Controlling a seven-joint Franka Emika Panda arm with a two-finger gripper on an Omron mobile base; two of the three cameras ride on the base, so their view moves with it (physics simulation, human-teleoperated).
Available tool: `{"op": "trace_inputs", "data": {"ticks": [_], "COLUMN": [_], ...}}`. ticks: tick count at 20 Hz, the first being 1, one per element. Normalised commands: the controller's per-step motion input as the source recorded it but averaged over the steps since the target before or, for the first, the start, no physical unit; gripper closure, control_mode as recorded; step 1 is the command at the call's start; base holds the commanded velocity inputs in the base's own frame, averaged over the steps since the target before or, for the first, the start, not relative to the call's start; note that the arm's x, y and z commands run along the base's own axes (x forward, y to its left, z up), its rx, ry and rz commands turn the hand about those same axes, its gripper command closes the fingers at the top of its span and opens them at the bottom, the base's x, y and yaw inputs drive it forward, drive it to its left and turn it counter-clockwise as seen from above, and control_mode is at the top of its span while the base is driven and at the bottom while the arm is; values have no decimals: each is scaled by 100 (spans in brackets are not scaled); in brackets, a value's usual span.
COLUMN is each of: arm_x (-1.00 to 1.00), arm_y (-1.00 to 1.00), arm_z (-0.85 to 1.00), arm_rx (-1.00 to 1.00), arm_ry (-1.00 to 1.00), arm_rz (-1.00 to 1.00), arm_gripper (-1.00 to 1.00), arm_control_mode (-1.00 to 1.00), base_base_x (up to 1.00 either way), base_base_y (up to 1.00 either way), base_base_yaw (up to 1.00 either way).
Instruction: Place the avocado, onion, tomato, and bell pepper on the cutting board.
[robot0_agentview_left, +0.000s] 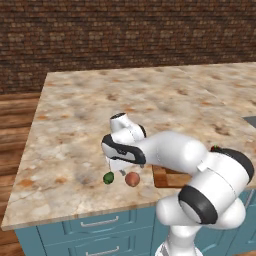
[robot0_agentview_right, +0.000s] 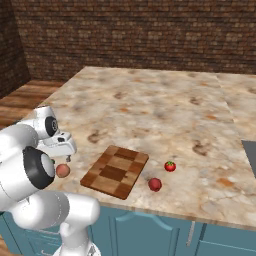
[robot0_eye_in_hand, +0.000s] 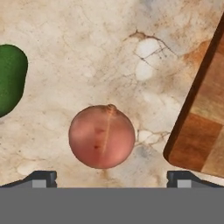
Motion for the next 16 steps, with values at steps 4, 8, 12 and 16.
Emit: {"op": "trace_inputs", "data": {"ticks": [4, 8, 12, 16], "arm_x": [5, -9, -12, -2], "arm_y": [0, 0, 0, 0], "arm_z": [-7, -7, -8, -16], "arm_rx": [0, 0, 0, 0], "arm_ry": [0, 0, 0, 0], "arm_rz": [0, -1, -2, -3], "arm_gripper": [-100, -100, -100, -100], "arm_control_mode": [-100, -100, -100, -100], "base_base_x": [0, 0, 0, 0], "base_base_y": [0, 0, 0, 0], "base_base_yaw": [0, 0, 0, 0]}}
